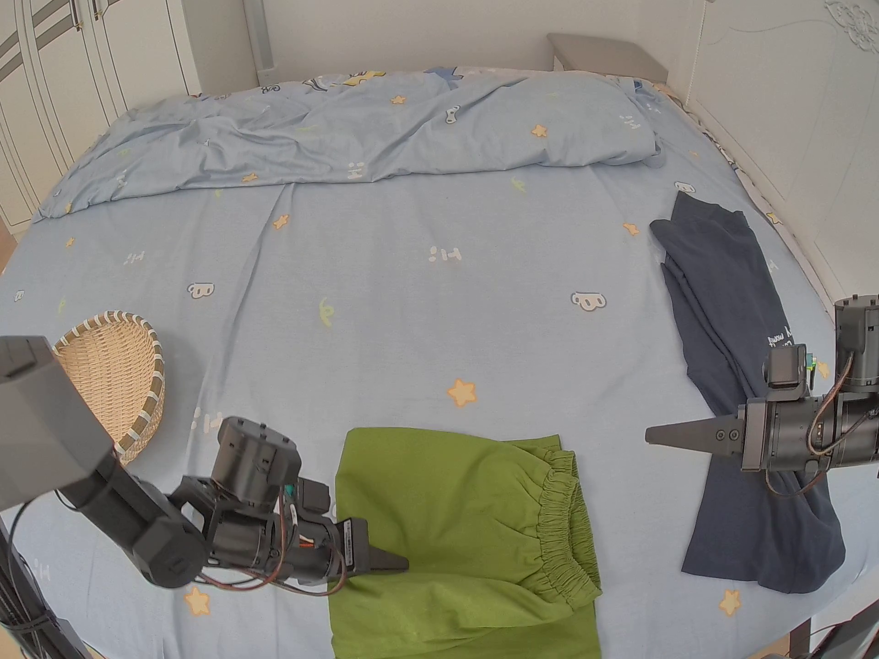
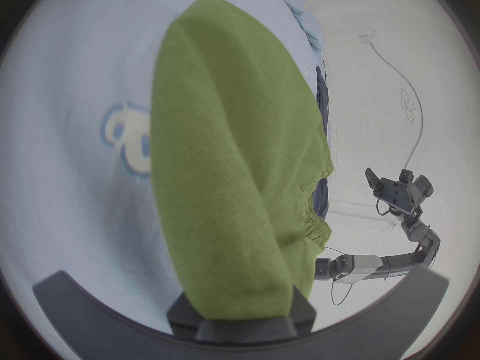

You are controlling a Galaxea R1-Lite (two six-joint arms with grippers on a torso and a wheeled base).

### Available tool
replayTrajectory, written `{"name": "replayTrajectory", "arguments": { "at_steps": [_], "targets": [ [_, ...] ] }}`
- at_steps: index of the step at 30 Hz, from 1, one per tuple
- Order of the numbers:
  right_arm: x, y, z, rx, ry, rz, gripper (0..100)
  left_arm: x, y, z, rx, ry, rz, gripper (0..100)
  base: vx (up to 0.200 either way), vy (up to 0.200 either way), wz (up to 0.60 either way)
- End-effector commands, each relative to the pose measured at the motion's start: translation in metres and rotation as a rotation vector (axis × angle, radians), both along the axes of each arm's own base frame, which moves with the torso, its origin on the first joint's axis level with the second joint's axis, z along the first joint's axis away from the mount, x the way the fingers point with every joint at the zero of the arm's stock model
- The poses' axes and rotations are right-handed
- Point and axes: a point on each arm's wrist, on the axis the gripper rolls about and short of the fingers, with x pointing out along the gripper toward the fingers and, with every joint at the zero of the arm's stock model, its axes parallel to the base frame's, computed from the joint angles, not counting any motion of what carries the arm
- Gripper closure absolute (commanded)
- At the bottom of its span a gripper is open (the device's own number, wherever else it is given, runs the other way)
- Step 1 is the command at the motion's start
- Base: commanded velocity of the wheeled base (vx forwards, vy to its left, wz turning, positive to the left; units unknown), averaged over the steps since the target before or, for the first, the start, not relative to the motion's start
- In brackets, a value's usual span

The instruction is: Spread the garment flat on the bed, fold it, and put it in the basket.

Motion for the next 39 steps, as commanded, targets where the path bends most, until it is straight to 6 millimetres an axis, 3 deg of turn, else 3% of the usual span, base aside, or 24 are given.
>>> {"name": "replayTrajectory", "arguments": {
  "at_steps": [1, 2, 5, 13, 20, 39],
  "targets": [
    [0.012, -0.008, 0.018, 0.016, -0.017, -0.053, 0, 0.044, 0.042, 0.126, -0.036, -0.142, -0.032, 100, 0.000, 0.000, 0.00],
    [0.012, -0.009, 0.018, 0.016, -0.021, -0.060, 0, 0.049, 0.052, 0.134, -0.050, -0.142, -0.029, 100, 0.000, 0.000, 0.00],
    [0.011, -0.009, 0.019, 0.020, -0.020, -0.055, 0, 0.053, 0.058, 0.139, -0.046, -0.147, -0.009, 100, 0.000, 0.000, 0.00],
    [0.010, -0.006, 0.017, 0.020, -0.013, -0.043, 0, 0.044, 0.065, 0.156, -0.053, -0.197, 0.012, 100, 0.000, 0.000, 0.00],
    [0.009, -0.006, 0.018, 0.021, -0.016, -0.038, 0, 0.042, 0.066, 0.170, -0.003, -0.197, 0.050, 100, -0.086, 0.200, 0.00],
    [0.008, -0.004, 0.017, 0.021, -0.012, -0.029, 0, 0.035, 0.061, 0.176, -0.006, -0.215, 0.027, 100, 0.000, 0.200, 0.00]
  ]
}}
